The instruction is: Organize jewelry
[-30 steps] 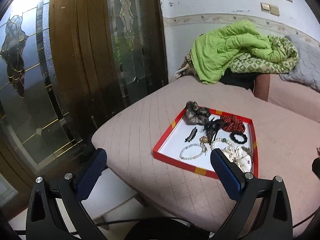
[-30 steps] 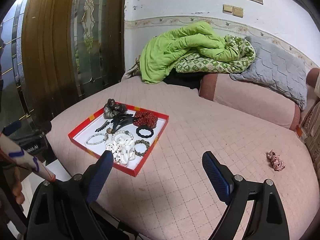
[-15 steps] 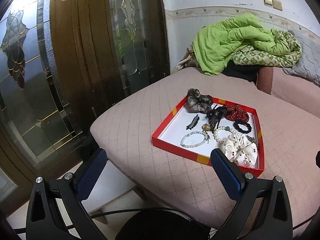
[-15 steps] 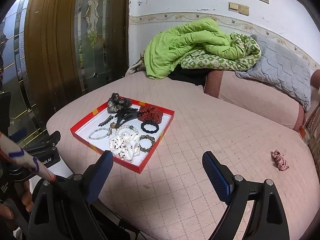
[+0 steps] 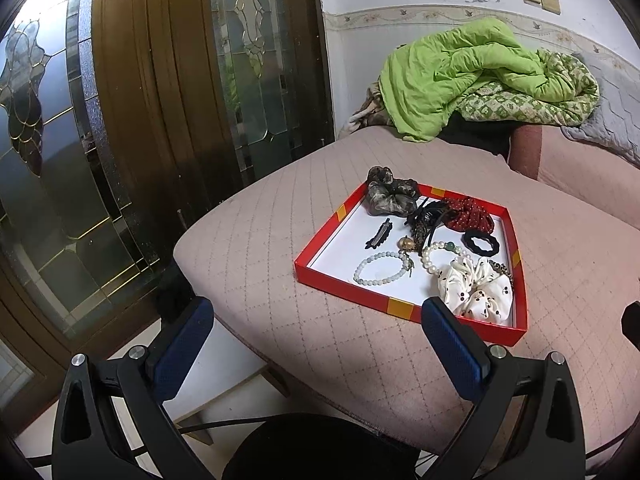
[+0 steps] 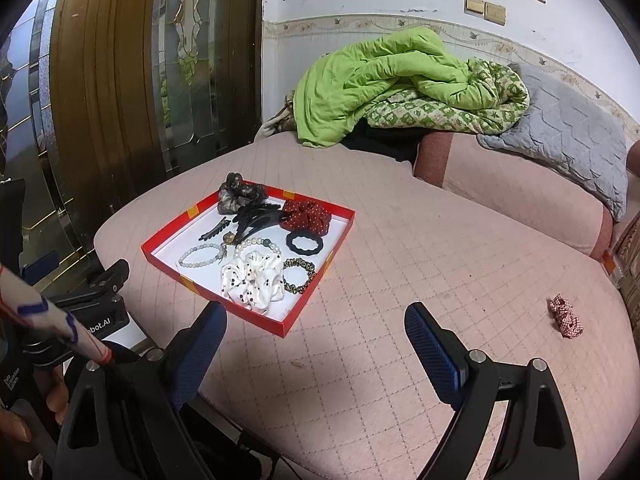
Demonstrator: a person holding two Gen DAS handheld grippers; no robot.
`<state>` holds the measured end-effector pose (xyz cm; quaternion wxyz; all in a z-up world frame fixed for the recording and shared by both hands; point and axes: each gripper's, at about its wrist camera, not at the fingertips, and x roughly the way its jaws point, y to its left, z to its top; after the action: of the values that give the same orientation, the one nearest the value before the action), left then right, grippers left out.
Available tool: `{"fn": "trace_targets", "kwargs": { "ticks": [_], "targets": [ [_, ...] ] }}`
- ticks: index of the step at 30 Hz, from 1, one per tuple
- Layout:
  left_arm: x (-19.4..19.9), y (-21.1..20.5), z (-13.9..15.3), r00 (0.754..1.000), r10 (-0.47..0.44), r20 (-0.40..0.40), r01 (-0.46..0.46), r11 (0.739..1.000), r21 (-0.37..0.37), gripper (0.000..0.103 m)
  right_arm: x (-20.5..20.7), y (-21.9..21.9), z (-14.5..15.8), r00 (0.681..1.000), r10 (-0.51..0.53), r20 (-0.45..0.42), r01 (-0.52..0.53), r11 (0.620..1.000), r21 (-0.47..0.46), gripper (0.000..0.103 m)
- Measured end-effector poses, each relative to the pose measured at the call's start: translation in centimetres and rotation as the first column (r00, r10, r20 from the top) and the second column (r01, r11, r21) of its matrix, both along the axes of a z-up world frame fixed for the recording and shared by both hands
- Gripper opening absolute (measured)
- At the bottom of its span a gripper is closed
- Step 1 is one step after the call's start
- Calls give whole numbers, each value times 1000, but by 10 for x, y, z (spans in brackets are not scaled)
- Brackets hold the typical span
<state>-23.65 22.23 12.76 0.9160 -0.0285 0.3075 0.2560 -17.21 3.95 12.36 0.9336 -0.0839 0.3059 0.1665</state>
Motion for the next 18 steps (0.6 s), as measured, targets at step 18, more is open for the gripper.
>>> {"fn": "trace_targets", "kwargs": {
  "ticks": [18],
  "targets": [
    [1, 5, -2, 1000, 1, -4, -1, 1000, -4, 103, 1, 3, -4, 1000, 7, -12, -7, 1000, -7, 93]
  ]
}}
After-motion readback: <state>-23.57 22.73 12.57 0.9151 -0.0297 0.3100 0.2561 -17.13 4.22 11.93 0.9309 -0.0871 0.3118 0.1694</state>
